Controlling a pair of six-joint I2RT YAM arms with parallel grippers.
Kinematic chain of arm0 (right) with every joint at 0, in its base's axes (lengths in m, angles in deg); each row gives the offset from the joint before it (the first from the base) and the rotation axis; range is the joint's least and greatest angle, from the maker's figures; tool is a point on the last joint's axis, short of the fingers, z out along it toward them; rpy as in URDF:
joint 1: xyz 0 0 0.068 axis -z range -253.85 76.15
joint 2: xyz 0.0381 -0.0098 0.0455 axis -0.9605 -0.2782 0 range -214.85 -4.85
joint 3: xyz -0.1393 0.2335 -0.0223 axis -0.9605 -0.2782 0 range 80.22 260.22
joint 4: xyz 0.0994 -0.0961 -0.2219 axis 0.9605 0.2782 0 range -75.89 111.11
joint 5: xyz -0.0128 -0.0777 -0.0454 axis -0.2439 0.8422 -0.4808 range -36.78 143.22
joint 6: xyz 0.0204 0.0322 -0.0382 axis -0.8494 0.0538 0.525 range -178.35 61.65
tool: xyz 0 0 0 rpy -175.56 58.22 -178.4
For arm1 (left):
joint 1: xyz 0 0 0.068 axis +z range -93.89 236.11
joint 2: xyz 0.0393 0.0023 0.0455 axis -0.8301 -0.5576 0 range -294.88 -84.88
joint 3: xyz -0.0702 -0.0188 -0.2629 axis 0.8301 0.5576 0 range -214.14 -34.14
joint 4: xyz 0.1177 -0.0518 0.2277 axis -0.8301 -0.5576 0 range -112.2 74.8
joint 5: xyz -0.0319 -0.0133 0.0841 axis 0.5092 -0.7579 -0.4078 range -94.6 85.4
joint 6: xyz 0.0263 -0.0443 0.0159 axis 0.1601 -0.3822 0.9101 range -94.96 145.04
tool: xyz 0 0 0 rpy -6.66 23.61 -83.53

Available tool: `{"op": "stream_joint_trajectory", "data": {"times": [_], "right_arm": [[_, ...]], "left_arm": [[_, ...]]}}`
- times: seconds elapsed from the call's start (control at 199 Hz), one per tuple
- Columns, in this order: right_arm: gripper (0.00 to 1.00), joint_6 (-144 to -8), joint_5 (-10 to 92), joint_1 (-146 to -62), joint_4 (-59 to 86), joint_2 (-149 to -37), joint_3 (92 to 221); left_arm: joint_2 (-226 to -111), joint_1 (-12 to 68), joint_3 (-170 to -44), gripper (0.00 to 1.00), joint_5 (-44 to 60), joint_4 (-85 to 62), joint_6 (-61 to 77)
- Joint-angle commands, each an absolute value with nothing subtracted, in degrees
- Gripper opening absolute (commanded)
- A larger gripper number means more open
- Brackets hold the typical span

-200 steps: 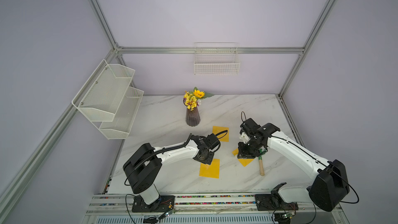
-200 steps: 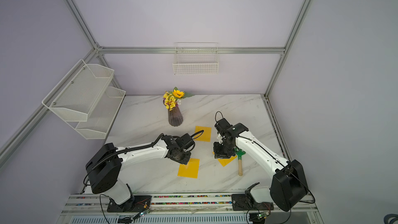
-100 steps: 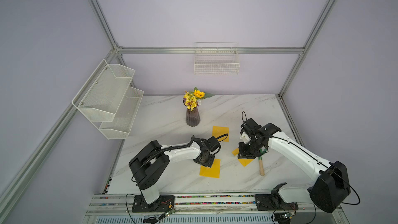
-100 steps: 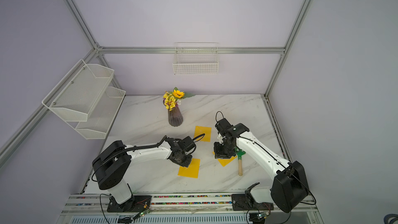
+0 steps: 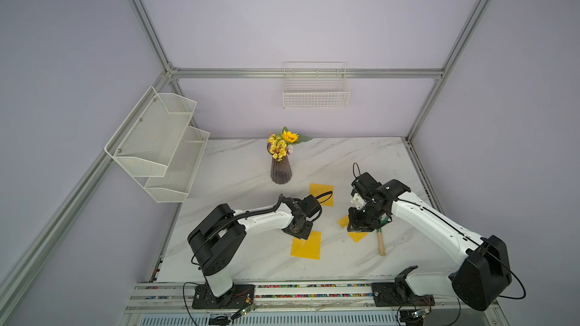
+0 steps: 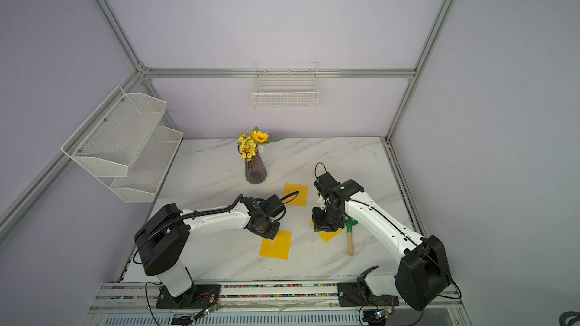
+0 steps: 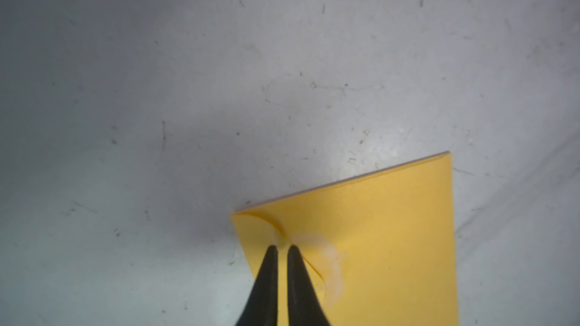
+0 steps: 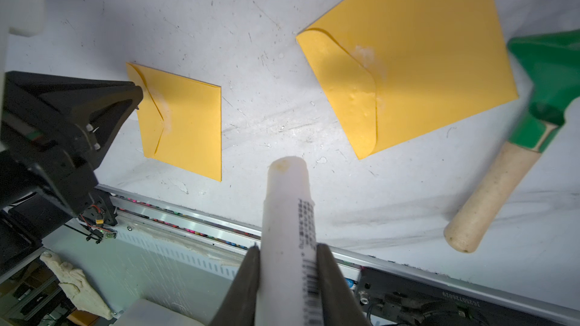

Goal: Seal the envelope with a glue stick
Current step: Seal the envelope at the center of the board.

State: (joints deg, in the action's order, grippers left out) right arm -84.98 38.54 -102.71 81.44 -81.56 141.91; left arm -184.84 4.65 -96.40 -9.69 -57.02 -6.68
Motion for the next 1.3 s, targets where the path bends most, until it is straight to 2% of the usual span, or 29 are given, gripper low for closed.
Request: {"op": "stream_joint_trajectory", "data": {"times": [0.0,0.115,0.316,0.562,0.642,0.747,0.857,0.918,1.073,1.299], "right_arm": [[0.0,-85.5,39.1,-102.3,82.3,-80.1,142.3],[0.0,-85.5,39.4,-102.4,82.8,-79.7,142.6],[0.0,-85.7,40.9,-102.4,82.7,-78.0,145.2],[0.0,-83.7,43.6,-102.3,74.4,-72.4,152.7],[0.0,-83.5,45.4,-102.3,67.6,-69.6,154.4],[0.0,-81.8,47.0,-102.4,56.0,-65.1,154.5],[0.0,-79.2,48.0,-102.4,42.3,-60.7,153.3],[0.0,-77.9,48.1,-102.4,34.4,-59.2,151.9],[0.0,-74.5,45.2,-102.3,15.3,-56.5,147.6],[0.0,-70.1,33.2,-102.3,-7.1,-56.5,141.6]], "left_arm": [[-187.6,5.1,-95.6,0.11,-10.9,-57.5,-6.6],[-187.7,5.0,-96.2,0.11,-10.4,-57.3,-6.2],[-179.6,5.1,-100.6,0.15,-13.1,-59.0,-5.0],[-169.1,6.7,-111.0,0.32,-12.1,-56.8,-7.3],[-166.7,6.9,-114.6,0.41,-11.1,-54.0,-8.4],[-161.8,7.0,-114.9,0.46,-9.4,-45.2,-11.8],[-156.2,7.1,-110.6,0.54,-4.4,-28.7,-15.1],[-152.9,7.1,-106.9,0.62,-3.9,-19.5,-19.1],[-150.0,6.5,-100.5,0.61,1.3,3.0,-26.3],[-151.9,3.5,-103.5,0.63,4.5,12.1,-25.1]]}}
